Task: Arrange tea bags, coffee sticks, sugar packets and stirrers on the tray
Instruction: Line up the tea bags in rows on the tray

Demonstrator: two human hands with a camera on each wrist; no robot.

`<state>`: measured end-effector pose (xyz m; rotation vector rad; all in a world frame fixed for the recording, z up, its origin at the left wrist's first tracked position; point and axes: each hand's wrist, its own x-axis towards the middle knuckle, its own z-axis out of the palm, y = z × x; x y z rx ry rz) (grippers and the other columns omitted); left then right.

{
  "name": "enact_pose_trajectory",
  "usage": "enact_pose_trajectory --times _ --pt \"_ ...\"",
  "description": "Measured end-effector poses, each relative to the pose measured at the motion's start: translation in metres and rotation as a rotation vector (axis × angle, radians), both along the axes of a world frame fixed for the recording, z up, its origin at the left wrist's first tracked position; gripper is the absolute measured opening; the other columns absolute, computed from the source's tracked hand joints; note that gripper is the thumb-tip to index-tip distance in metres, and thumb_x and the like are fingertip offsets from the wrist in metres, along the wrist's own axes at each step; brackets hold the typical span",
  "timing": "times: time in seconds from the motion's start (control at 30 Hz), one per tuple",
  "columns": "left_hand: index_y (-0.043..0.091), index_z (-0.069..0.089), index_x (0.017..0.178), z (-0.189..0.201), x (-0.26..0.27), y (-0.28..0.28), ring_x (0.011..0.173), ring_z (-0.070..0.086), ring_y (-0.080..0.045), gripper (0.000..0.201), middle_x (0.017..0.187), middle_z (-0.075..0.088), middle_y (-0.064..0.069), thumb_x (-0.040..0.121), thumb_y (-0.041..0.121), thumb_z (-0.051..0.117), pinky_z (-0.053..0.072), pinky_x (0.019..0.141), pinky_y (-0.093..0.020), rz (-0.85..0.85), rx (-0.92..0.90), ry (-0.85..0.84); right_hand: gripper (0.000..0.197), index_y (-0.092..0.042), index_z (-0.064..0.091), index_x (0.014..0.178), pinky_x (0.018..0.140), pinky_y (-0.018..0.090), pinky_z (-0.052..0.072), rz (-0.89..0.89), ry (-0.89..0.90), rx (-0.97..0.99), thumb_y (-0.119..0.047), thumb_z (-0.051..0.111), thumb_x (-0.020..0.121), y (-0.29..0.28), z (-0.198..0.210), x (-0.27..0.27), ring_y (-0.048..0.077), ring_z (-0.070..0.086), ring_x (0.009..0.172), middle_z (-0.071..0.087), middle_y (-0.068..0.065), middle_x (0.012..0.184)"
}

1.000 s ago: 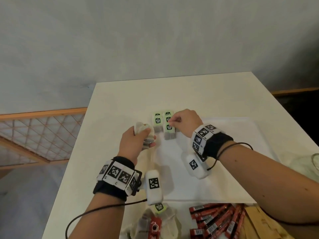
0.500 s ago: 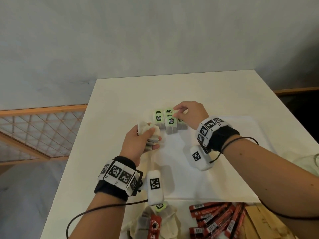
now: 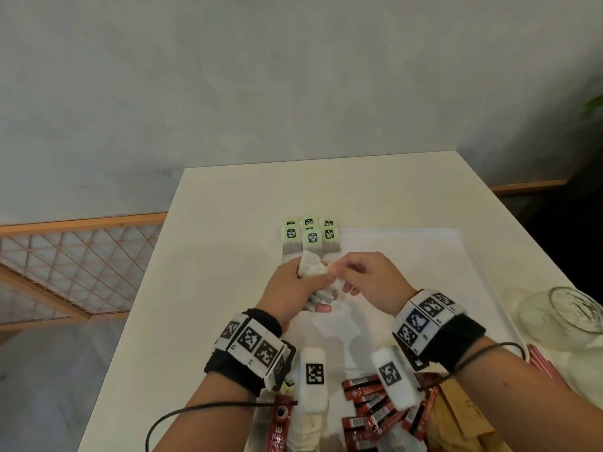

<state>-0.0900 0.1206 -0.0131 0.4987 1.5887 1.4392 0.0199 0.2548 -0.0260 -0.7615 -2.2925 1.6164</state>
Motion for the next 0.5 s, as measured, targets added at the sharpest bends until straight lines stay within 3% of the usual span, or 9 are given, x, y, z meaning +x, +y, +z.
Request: enact_pose_trajectory --times 0.07,0.33,0.43,0.5 --pt "0.002 0.064 0.110 0.000 0.003 -0.001 0.074 0.070 -0.023 0.024 0.089 0.071 -0.016 0.088 0.009 0.071 0.062 0.063 -0.035 0.009 -0.021 -0.005 0.012 -0.023 0.072 0.078 0.064 0.028 0.054 -0.011 -0.004 -0.008 -0.024 0.067 0.089 0.000 0.000 0.005 0.010 0.062 0.062 0.068 0.002 0.069" --pt "0.008 0.064 0.107 0.003 -0.004 -0.006 0.072 0.072 -0.019 0.014 0.091 0.071 -0.012 0.093 0.010 0.064 0.060 0.059 -0.033 0.138 -0.057 0.069 0.011 -0.016 0.069 0.080 0.060 0.027 0.054 -0.099 -0.021 0.046 -0.020 0.066 0.091 0.009 0.008 0.004 0.010 0.063 0.058 0.066 0.004 0.067" --pt "0.006 0.063 0.108 0.008 -0.010 -0.009 0.062 0.069 -0.015 0.021 0.084 0.068 -0.009 0.087 0.006 0.066 0.058 0.054 -0.032 0.227 -0.087 0.253 0.013 -0.014 0.069 0.080 0.062 0.030 0.057 -0.160 -0.063 0.059 -0.022 0.066 0.090 0.016 0.015 0.005 0.014 0.065 0.059 0.069 0.008 0.068" --pt "0.011 0.063 0.107 0.011 -0.005 -0.005 0.056 0.066 -0.013 0.026 0.077 0.068 -0.006 0.082 0.008 0.070 0.054 0.048 -0.028 0.188 -0.135 0.428 0.013 -0.011 0.067 0.078 0.063 0.031 0.058 -0.193 -0.106 0.076 -0.020 0.067 0.089 0.017 0.018 0.005 0.016 0.066 0.057 0.070 0.007 0.064"
